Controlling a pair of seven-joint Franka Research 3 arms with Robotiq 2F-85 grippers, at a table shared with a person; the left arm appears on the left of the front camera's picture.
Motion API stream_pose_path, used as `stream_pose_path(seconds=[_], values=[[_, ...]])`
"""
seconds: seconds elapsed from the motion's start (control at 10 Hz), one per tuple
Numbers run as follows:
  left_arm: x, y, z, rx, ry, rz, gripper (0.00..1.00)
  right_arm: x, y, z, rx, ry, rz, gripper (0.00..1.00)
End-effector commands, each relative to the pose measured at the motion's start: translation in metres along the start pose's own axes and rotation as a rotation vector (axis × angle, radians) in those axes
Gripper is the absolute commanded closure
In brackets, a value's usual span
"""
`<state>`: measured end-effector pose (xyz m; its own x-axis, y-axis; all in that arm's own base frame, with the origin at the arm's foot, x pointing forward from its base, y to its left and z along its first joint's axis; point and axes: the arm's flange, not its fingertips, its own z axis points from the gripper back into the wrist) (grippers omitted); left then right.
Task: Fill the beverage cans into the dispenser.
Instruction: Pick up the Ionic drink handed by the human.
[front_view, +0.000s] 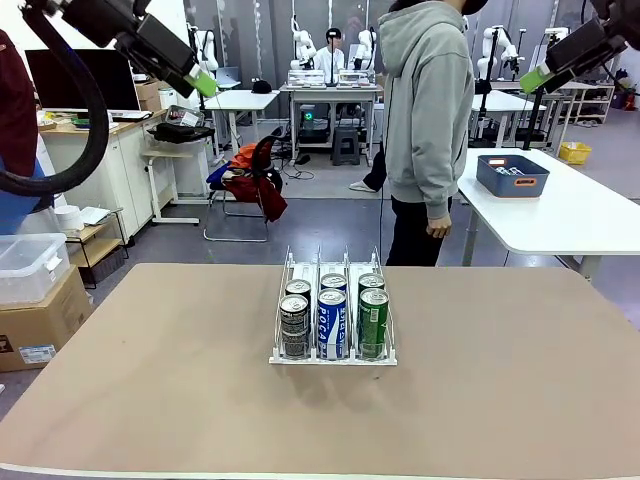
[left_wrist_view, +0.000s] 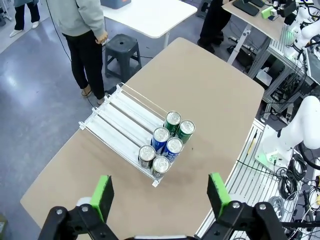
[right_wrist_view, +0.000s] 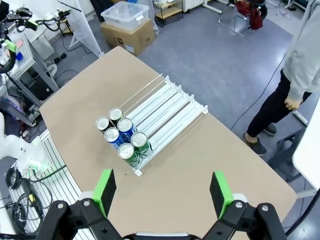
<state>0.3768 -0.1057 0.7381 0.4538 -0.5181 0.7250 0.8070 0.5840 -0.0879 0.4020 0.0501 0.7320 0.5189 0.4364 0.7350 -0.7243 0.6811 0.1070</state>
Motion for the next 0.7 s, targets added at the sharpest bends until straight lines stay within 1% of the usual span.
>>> stream_pose_path(seconds=[0.0, 0.4, 0.6], values=[[0.001, -0.001, 0.005, -0.009, 0.006, -0.007, 0.00, 0.004, -0.002, 0.004, 0.002, 0.007, -0.011, 0.00], [0.000, -0.007, 0.012, -0.009, 0.003, -0.021, 0.00, 0.009, -0.003, 0.019, -0.028, -0.010, -0.001, 0.00], [0.000, -0.005, 0.014, -0.029, 0.007, -0.018, 0.00, 0.012, -0.002, 0.024, -0.043, 0.003, 0.002, 0.00]])
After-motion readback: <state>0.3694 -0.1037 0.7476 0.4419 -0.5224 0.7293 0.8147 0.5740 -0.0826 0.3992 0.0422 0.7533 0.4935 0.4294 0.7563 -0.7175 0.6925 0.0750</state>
